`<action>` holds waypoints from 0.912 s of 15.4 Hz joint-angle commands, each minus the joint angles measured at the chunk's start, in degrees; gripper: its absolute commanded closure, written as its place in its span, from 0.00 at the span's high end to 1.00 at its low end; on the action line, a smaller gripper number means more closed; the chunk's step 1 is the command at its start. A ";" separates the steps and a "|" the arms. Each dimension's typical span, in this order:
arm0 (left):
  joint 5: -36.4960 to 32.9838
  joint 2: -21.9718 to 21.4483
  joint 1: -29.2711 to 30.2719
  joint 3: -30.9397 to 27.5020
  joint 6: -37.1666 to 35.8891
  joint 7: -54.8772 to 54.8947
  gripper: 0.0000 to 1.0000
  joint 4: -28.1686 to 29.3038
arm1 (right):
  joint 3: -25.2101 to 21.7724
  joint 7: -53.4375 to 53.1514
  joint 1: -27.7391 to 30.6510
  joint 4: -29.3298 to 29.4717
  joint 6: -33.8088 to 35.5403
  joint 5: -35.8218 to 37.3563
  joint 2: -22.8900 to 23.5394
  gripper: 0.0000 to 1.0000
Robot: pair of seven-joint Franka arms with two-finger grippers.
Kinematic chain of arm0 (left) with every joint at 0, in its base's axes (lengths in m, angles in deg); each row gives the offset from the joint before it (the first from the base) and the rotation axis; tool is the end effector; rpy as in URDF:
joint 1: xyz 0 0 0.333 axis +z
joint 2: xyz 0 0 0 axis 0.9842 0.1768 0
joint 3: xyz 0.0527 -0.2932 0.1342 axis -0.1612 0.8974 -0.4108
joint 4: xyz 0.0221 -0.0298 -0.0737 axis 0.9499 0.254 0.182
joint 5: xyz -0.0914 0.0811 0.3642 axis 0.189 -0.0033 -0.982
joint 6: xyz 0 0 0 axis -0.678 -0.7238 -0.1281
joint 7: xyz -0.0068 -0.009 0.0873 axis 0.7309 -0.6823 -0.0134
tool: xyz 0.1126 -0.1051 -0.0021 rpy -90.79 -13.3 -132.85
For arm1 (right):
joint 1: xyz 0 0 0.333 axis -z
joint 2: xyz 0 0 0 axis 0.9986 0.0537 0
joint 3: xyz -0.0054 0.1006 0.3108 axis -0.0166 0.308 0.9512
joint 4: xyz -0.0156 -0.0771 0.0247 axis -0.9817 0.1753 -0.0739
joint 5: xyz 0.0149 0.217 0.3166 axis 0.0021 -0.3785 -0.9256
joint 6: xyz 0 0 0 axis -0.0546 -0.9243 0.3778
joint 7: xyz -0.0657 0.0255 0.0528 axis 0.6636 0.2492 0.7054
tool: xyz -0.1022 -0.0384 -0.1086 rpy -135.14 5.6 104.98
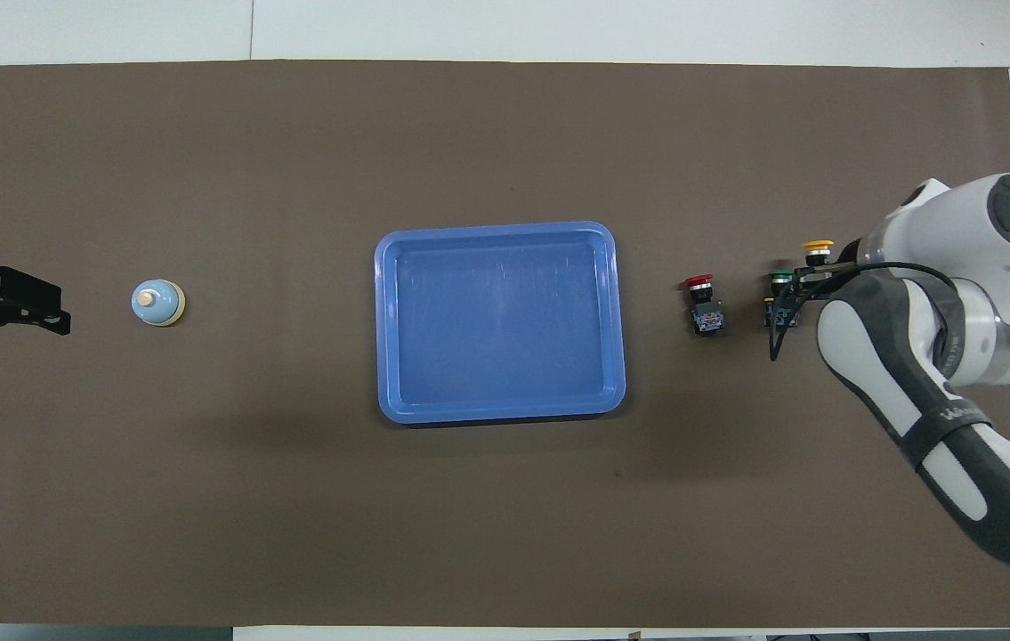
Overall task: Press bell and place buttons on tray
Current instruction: 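Carry the yellow button into the blue tray and release it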
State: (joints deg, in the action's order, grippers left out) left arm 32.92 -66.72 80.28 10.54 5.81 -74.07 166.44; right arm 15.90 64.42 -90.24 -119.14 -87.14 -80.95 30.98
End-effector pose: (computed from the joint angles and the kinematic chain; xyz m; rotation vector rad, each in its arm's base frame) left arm 0.5188 0.0097 0.5290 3.1073 0.1687 -0.2786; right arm 0.5897 0.0536 0.3161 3.1313 0.1306 0.0321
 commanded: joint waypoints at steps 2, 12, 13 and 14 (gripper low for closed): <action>0.49 -0.79 -0.11 -0.25 0.57 -0.45 1.00 0.37 | -0.12 -9.76 -13.70 1.38 1.46 -0.16 -0.27 0.00; 0.49 -0.79 -0.11 -0.25 0.57 -0.45 1.00 0.37 | -0.03 -16.02 -22.96 0.77 0.07 -4.72 2.71 0.00; 0.49 -0.79 -0.11 -0.25 0.57 -0.45 1.00 0.37 | -0.03 -16.11 -22.96 0.77 -0.55 -5.25 3.15 0.00; 0.49 -0.87 -0.11 -0.25 0.57 -0.36 1.00 0.37 | -0.03 -16.29 -22.96 0.68 -0.99 -5.43 3.50 0.00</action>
State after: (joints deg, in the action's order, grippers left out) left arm 32.92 -66.72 80.28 10.54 5.81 -74.07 166.44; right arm 15.72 48.27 -113.56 -118.46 -86.51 -84.90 33.49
